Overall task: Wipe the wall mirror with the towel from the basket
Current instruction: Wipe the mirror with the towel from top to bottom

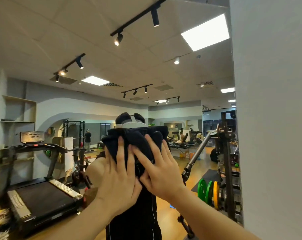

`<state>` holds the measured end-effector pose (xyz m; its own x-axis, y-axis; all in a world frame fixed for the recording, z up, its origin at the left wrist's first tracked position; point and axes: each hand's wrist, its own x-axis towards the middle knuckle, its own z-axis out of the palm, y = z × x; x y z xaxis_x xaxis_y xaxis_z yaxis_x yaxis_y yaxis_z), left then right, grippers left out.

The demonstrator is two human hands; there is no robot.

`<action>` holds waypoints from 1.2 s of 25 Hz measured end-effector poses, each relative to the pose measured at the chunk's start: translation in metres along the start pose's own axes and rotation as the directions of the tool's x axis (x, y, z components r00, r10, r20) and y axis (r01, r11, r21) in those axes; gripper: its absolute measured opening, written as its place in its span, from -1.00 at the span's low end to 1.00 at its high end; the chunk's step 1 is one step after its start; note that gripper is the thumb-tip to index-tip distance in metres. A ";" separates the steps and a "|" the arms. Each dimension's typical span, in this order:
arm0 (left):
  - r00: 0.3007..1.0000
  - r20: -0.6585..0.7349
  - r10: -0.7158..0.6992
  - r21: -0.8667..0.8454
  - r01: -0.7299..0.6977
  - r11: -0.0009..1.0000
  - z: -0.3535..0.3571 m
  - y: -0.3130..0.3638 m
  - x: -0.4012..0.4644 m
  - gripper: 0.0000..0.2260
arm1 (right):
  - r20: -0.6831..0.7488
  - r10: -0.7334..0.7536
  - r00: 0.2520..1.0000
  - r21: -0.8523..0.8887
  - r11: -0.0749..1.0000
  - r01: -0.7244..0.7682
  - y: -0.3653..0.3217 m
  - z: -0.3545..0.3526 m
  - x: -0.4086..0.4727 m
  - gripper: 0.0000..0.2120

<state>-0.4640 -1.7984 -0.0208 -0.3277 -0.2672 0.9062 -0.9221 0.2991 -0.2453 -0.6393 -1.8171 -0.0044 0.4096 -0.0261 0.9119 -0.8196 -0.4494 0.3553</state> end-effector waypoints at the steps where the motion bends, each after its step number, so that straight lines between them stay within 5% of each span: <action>1: 1.000 -0.005 -0.002 -0.009 0.002 1.000 0.001 0.013 0.011 -0.22 | -0.001 -0.003 1.000 -0.009 1.000 0.003 0.014 -0.006 -0.001 -0.39; 17: 0.994 -0.100 -0.042 -0.048 0.037 0.998 0.023 0.164 0.205 -0.27 | -0.113 0.055 0.992 -0.076 0.995 -0.064 0.228 -0.091 0.039 -0.40; 30: 0.997 -0.041 0.073 -0.006 -0.073 0.997 0.055 0.219 0.181 -0.28 | -0.133 0.220 0.966 -0.015 0.975 -0.224 0.241 -0.094 -0.042 -0.37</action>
<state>-0.7369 -1.8312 0.0710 -0.3853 -0.2072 0.8992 -0.8946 0.3229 -0.3089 -0.8912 -1.8400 0.0623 0.1623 -0.0052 0.9867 -0.8964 -0.4188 0.1452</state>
